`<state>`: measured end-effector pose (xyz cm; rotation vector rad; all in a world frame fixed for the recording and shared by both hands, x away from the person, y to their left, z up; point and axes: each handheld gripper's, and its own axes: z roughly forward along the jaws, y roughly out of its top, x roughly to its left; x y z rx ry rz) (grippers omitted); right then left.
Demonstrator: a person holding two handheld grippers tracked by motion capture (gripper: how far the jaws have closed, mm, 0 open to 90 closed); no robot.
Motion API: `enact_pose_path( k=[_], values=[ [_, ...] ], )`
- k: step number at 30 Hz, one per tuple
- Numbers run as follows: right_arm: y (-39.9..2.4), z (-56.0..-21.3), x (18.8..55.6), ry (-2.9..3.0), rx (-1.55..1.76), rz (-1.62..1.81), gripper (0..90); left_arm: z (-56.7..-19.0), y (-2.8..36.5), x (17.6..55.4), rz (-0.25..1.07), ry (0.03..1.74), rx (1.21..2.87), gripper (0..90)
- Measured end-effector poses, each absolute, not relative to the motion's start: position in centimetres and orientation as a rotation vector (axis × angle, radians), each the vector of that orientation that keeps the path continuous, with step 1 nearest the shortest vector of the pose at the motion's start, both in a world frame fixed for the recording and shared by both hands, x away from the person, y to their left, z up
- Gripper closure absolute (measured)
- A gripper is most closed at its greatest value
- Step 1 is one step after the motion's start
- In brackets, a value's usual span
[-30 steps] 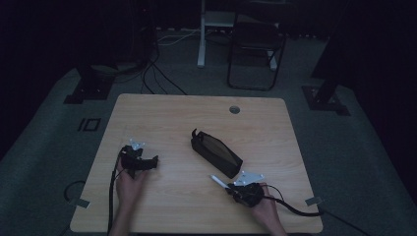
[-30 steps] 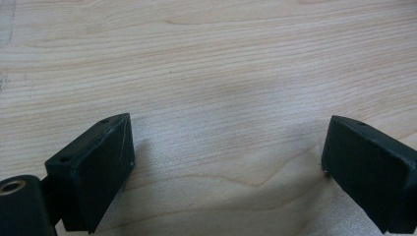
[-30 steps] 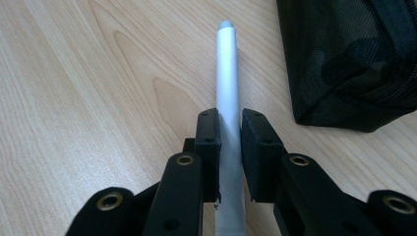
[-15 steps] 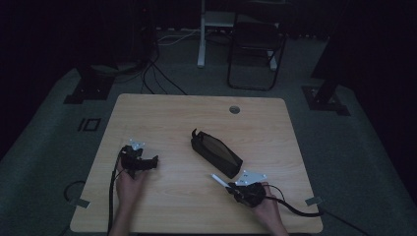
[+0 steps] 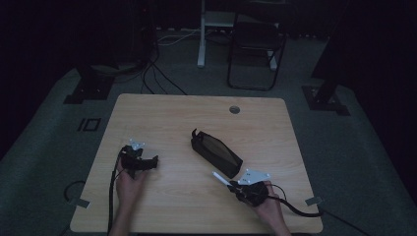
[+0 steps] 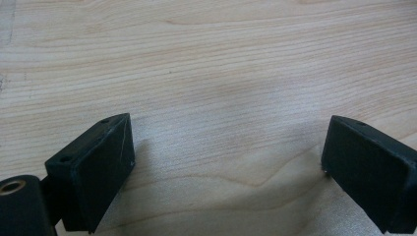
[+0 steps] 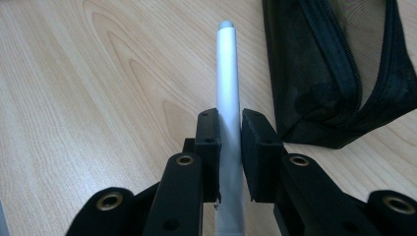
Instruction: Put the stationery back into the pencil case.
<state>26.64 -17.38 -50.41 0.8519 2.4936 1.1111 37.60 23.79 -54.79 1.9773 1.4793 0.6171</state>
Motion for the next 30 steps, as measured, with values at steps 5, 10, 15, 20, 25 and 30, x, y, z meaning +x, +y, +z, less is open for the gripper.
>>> enact_pose_path(
  k=[5,10,15,20,25,30],
  values=[
    [-17.4,-50.1,26.6,2.491,0.848,1.109,78.6,-54.8,23.8,37.6,0.617,1.480,1.977,6.2],
    [-17.4,-49.7,26.5,2.484,0.838,1.110,78.6,-54.8,23.8,37.6,0.617,1.479,1.977,6.2],
    [-17.5,-49.3,26.4,2.477,0.837,1.114,78.6,-54.8,23.8,37.6,0.617,1.479,1.977,6.2],
    [-17.5,-48.9,26.4,2.471,0.829,1.118,78.6,-54.8,23.8,37.6,0.617,1.479,1.977,6.2],
    [-17.6,-48.5,26.4,2.466,0.830,1.129,78.6,-54.8,23.8,37.6,0.617,1.479,1.977,6.2],
    [-17.7,-47.7,26.5,2.448,0.821,1.135,78.6,-54.8,23.8,37.6,0.617,1.479,1.977,6.2]
  ],
)
